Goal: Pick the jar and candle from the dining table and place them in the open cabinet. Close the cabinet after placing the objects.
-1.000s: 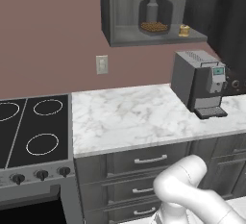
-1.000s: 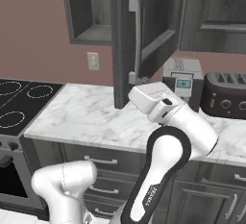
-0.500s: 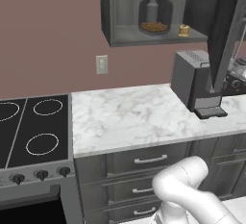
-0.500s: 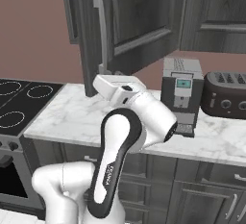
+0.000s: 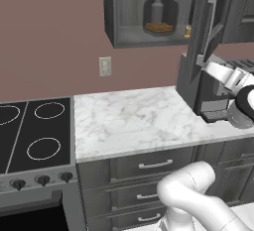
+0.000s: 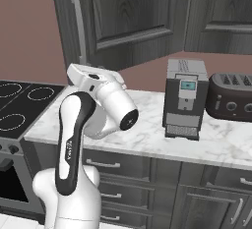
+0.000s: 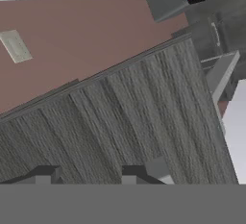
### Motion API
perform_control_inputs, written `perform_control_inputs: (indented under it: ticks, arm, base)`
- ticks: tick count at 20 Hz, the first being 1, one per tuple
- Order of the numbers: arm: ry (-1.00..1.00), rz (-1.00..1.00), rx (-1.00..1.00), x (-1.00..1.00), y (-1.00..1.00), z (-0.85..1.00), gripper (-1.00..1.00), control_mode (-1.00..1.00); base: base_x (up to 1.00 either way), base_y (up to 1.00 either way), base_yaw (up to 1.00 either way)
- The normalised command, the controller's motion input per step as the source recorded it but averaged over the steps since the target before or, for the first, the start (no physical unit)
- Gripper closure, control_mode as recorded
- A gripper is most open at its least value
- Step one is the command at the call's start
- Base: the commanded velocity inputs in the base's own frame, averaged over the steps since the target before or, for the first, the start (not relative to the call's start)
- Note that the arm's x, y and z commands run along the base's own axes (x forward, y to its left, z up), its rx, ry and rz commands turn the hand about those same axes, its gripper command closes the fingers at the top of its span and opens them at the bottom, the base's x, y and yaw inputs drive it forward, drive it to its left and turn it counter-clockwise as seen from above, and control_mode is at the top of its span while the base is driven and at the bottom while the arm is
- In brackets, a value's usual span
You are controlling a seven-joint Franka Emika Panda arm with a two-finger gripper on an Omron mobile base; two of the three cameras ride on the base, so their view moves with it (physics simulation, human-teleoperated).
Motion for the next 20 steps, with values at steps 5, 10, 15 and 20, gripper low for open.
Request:
perform_control_inputs:
  ticks: [5, 10, 15, 20]
  arm:
    - [0.0, -0.09, -0.1, 0.71, 0.66, 0.48, -1.0, -1.0]
    - [0.0, -0.04, -0.07, 0.81, 0.39, 0.46, -1.0, -1.0]
    - [0.0, -0.02, -0.03, 0.71, 0.15, 0.29, -1.0, -1.0]
    - [0.0, -0.1, -0.02, 0.6, 0.15, 0.12, -1.0, -1.0]
  base:
    - [0.0, 0.0, 0.0]
    - [0.0, 0.0, 0.0]
    - [0.0, 0.0, 0.0]
    - [0.0, 0.0, 0.0]
